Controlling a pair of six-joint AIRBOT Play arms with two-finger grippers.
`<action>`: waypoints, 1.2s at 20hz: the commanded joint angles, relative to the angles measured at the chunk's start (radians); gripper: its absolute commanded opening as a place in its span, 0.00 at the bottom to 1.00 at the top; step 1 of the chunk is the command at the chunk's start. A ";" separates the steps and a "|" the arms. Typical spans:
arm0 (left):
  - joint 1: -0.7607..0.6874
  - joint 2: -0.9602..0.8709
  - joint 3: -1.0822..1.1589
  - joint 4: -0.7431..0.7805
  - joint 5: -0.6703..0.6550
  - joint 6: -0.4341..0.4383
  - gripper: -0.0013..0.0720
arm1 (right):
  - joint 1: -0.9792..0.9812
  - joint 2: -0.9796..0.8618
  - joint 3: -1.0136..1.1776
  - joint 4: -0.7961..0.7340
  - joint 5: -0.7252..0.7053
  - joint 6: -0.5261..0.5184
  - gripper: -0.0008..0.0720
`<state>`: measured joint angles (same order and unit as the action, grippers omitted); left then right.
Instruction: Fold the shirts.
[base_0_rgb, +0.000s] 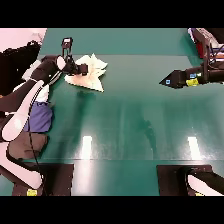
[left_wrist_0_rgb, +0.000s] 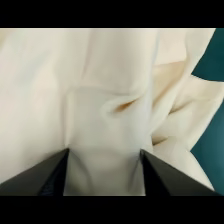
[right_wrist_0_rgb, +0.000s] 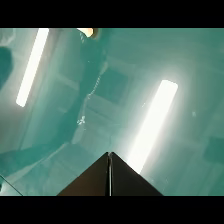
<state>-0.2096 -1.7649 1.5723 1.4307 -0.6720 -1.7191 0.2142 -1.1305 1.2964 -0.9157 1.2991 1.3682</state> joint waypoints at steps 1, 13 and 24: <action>0.004 -0.024 0.029 -0.018 -0.001 -0.001 0.27 | 0.001 0.000 0.000 0.000 -0.043 0.000 0.03; 0.004 0.292 0.529 -0.615 -0.428 0.653 0.05 | 0.000 0.000 0.311 -0.113 -0.099 -0.040 0.03; 0.004 0.447 -0.115 -0.673 -0.512 0.702 0.42 | 0.027 0.000 0.472 -0.153 -0.034 -0.003 0.03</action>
<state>-0.2062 -1.3182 1.6501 0.7692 -1.2743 -1.0294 0.2306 -1.1305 1.7542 -1.0622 1.2400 1.3510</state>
